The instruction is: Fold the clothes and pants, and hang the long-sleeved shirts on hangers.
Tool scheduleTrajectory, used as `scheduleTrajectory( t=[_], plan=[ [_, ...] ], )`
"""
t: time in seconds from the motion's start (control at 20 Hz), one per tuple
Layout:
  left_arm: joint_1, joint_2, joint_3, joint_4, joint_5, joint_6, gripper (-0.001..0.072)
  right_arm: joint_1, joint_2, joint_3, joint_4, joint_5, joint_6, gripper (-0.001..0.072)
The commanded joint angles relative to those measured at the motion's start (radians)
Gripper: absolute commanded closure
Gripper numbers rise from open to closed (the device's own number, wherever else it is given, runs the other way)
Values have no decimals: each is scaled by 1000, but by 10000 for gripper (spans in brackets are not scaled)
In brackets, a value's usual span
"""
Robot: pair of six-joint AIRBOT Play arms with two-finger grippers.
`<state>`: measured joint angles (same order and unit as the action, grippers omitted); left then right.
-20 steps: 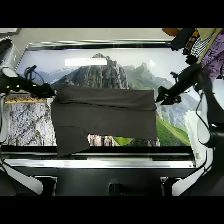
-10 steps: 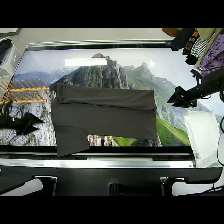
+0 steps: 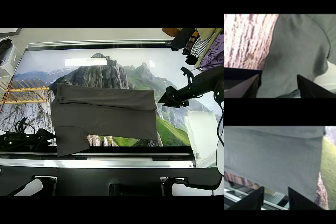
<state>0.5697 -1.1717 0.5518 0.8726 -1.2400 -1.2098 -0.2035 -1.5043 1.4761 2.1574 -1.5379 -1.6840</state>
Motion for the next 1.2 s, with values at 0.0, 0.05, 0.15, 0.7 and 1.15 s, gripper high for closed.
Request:
scheduleTrajectory(
  t=[0.0,0.05,0.15,0.7,1.15],
  plan=[
    [-39,-11,-21,-2,68,10,171,13,46,-1,-17,29,-11,348],
    [-51,-22,-22,-2,84,10,171,13,60,-1,-32,32,-14,348],
    [-68,-51,-21,-2,115,10,171,13,87,-1,-57,38,-32,348],
    [-71,-79,-21,-2,179,15,687,-304,153,-29,33,40,-29,247],
    [-71,-78,-21,-3,174,18,688,-414,153,-661,117,131,-216,214]
  ],
)
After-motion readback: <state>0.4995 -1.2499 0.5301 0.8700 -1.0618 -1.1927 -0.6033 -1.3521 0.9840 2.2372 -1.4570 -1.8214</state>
